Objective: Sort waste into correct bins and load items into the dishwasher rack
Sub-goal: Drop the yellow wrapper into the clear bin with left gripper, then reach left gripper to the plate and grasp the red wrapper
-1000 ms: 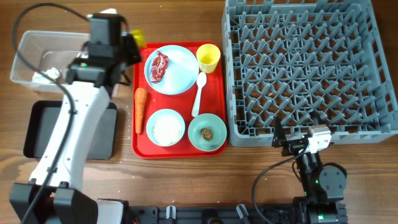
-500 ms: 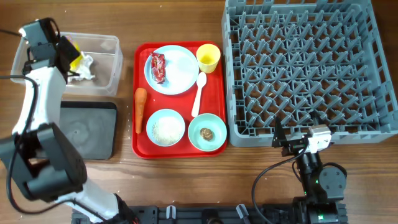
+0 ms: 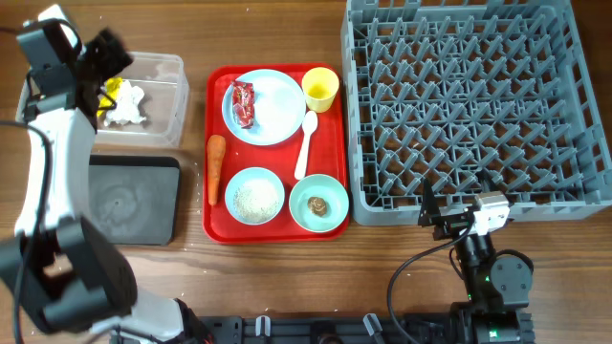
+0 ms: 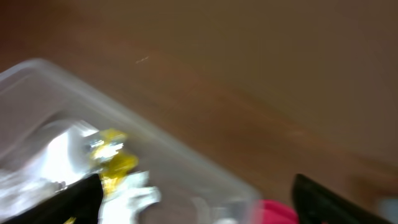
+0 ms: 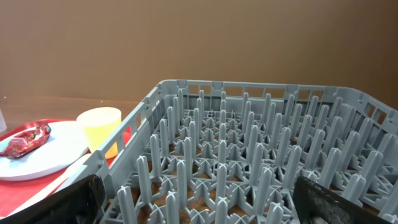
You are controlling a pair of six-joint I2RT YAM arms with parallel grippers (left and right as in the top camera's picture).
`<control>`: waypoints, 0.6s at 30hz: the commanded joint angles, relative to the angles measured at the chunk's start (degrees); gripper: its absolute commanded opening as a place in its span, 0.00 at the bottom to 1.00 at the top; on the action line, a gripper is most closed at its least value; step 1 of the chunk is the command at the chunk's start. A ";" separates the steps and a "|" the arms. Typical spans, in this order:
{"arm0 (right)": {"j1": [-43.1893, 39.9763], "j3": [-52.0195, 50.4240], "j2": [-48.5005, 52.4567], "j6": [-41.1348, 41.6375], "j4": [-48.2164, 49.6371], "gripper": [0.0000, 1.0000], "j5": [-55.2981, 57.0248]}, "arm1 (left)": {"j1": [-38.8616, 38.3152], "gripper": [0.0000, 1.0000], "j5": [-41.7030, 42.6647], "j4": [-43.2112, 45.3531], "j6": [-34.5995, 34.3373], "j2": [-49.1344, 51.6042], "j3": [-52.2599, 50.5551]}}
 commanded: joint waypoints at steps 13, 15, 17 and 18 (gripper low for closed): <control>0.11 -0.07 -0.04 -0.66 0.35 1.00 0.13 | -24.37 0.74 3.56 -10.23 0.76 -3.39 1.81; 0.11 -0.07 -0.04 -0.68 0.35 1.00 0.13 | -28.46 0.76 -4.17 -10.71 0.74 -1.62 1.81; 0.11 -0.07 -0.04 -0.68 0.35 1.00 0.13 | -32.06 0.72 -8.57 -11.41 0.57 1.66 1.81; 0.11 -0.07 -0.04 -0.66 0.35 1.00 0.13 | -32.76 0.70 -9.16 -11.67 0.50 2.67 1.81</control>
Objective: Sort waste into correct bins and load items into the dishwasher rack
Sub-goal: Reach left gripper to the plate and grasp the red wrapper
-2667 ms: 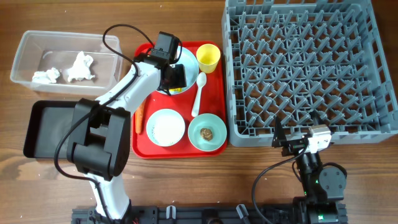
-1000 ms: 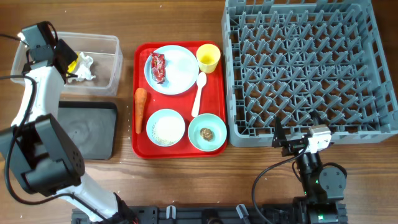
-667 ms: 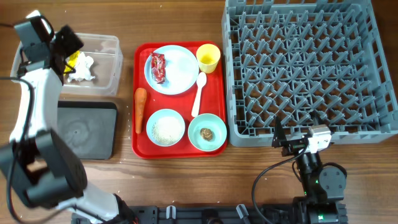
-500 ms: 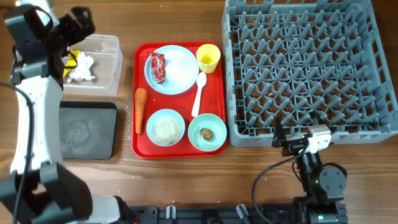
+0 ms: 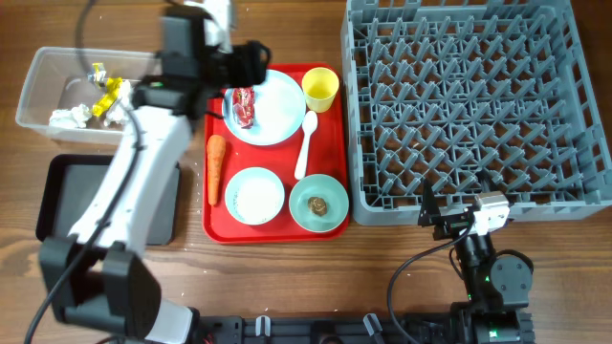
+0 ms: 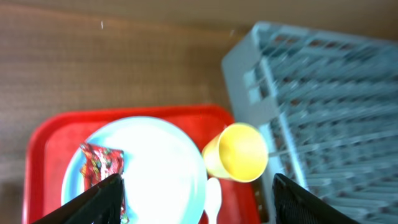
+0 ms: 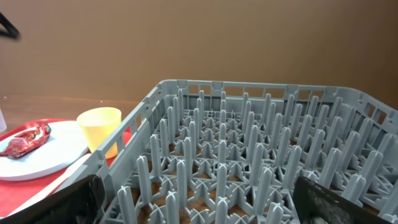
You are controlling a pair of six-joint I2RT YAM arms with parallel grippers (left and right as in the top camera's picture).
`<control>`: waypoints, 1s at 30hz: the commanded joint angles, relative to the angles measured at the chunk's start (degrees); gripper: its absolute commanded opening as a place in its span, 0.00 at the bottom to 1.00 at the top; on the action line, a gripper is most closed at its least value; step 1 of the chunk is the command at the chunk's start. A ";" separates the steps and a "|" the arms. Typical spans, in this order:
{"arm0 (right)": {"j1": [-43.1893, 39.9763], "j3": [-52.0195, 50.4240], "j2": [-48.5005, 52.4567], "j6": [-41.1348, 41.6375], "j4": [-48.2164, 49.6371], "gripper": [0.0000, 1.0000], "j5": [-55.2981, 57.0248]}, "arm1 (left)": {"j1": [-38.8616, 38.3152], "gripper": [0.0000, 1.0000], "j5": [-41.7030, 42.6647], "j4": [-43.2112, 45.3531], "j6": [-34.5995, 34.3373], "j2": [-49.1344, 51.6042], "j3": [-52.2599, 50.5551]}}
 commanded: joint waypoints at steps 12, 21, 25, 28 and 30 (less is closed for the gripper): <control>0.11 -0.07 -0.04 -0.68 0.35 1.00 0.13 | 1.09 0.64 -11.74 -4.04 -4.42 14.34 0.04; 0.11 -0.07 -0.04 -0.66 0.35 1.00 0.13 | 1.07 0.59 -11.74 -4.28 -4.83 21.42 -0.02; 0.11 -0.07 -0.04 -0.66 0.35 1.00 0.13 | 1.07 0.58 -11.76 -4.28 -4.83 21.59 -0.02; 0.11 -0.07 -0.04 -0.66 0.35 1.00 0.13 | 1.07 0.57 -11.76 -4.33 -4.83 21.64 -0.02; 0.11 -0.07 -0.04 -0.66 0.35 1.00 0.13 | 1.09 0.58 -11.76 -4.28 -4.83 21.64 -0.02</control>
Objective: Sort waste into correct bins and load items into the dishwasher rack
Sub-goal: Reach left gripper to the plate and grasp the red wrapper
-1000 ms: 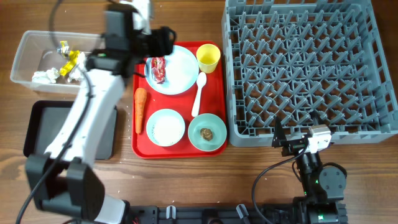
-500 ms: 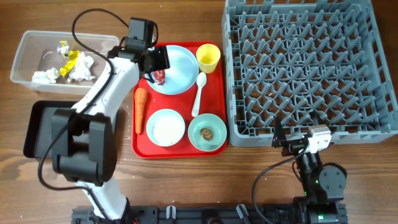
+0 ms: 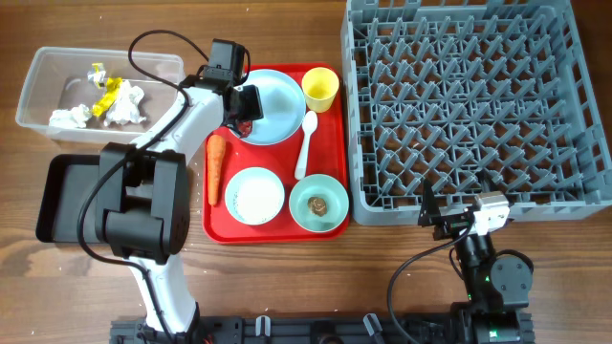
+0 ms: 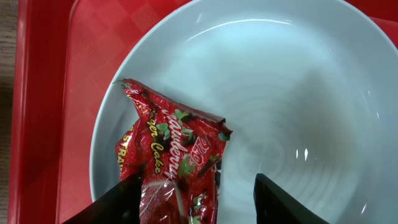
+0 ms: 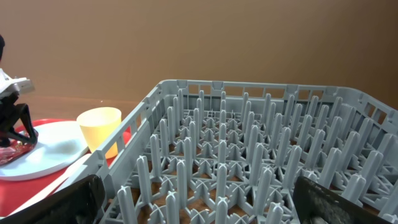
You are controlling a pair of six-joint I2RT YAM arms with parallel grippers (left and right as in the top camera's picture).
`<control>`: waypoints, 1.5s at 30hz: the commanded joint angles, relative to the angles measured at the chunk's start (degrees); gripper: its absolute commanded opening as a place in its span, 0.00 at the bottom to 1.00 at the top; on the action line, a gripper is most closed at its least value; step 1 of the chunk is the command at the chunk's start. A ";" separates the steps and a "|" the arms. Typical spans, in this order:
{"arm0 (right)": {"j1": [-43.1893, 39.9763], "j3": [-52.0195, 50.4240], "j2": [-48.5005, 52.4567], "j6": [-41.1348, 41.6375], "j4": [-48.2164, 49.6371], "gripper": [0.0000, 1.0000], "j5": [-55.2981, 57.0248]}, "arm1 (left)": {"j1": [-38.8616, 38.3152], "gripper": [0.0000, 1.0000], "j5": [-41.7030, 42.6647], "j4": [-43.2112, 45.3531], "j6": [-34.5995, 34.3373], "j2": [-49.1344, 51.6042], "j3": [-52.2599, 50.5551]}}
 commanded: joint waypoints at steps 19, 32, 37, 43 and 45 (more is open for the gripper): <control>0.11 -0.07 -0.04 -0.68 0.35 1.00 0.13 | 0.11 0.65 -1.38 -0.22 -0.48 -0.33 0.09; 0.11 -0.07 -0.04 -0.66 0.35 1.00 0.13 | 0.07 0.63 -1.38 -2.80 -0.52 -0.20 0.07; 0.11 -0.07 -0.04 -0.68 0.35 1.00 0.13 | 0.07 0.52 -1.38 -2.58 -0.52 -0.13 -0.48; 0.11 -0.07 -0.04 -0.66 0.35 1.00 0.13 | -0.11 0.44 -1.36 -2.56 -0.52 -0.11 -0.52; 0.11 -0.07 -0.04 -0.66 0.35 1.00 0.13 | -0.26 0.44 -1.36 -2.34 -0.52 -0.04 -0.70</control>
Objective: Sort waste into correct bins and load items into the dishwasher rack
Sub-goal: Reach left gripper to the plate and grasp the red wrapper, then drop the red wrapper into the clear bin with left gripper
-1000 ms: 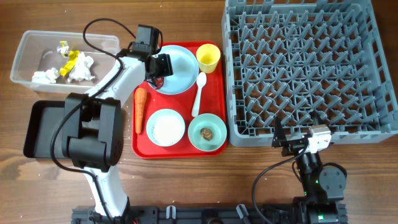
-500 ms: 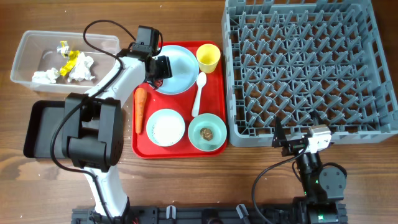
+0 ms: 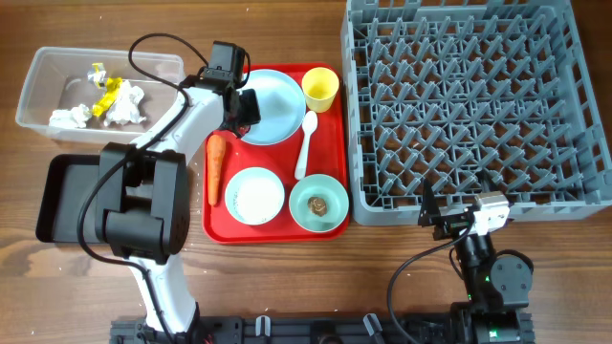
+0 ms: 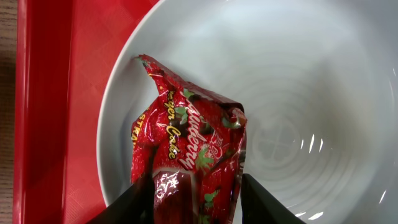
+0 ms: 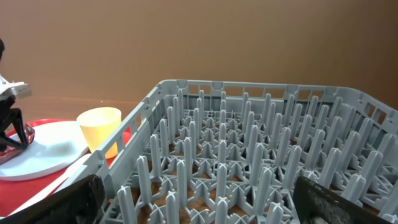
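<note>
A red snack wrapper (image 4: 186, 130) lies crumpled on the pale blue plate (image 4: 298, 93) at the back of the red tray (image 3: 330, 153). My left gripper (image 4: 196, 185) is down on the plate, shut on the wrapper, which fills the gap between its fingers. In the overhead view the left gripper (image 3: 241, 107) covers the wrapper. The clear waste bin (image 3: 38, 72) at the far left holds crumpled paper and yellow scraps. My right gripper (image 5: 196, 186) stands open at the front edge of the grey dishwasher rack (image 3: 473, 105), holding nothing.
On the tray are a yellow cup (image 3: 320, 89), a white spoon (image 3: 306, 143), a carrot (image 3: 216, 167), a bowl of white grains (image 3: 255, 195) and a green bowl (image 3: 318, 203) with a brown lump. A black bin (image 3: 105, 196) sits left of the tray.
My left gripper's fingers have come together on the red wrapper, which is now bunched up and taller between them. The right arm has not moved.
My left gripper was over the clear waste bin at the far left. It then was above the back of the red tray. After that it stood open on the plate, astride the red wrapper, and now it is shut on the wrapper.
</note>
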You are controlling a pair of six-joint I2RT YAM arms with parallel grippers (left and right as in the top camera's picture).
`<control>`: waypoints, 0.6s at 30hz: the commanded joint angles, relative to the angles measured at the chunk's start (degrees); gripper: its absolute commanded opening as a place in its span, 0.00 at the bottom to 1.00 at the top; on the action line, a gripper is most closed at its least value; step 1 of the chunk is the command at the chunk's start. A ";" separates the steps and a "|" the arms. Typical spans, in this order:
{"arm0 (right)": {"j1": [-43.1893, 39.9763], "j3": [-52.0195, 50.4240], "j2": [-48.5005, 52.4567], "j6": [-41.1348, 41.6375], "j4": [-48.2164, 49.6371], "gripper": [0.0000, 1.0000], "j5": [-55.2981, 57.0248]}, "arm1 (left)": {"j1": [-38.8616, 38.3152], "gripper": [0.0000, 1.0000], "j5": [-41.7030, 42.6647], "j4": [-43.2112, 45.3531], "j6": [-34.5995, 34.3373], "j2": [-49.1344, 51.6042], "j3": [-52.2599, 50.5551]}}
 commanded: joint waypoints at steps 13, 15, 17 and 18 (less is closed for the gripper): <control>0.11 -0.07 -0.04 -0.66 0.35 1.00 0.13 | -0.31 0.44 -0.94 3.96 -0.13 0.07 -4.15; 0.11 -0.07 -0.04 -0.68 0.35 1.00 0.13 | -0.31 0.33 -0.94 4.55 -0.13 0.00 -4.11; 0.11 -0.07 -0.04 -0.66 0.35 1.00 0.13 | -0.31 0.20 -0.94 5.55 -0.13 -0.70 -4.00; 0.11 -0.07 -0.04 -0.66 0.35 1.00 0.13 | -0.31 0.15 -0.94 5.62 -0.13 -1.42 -3.72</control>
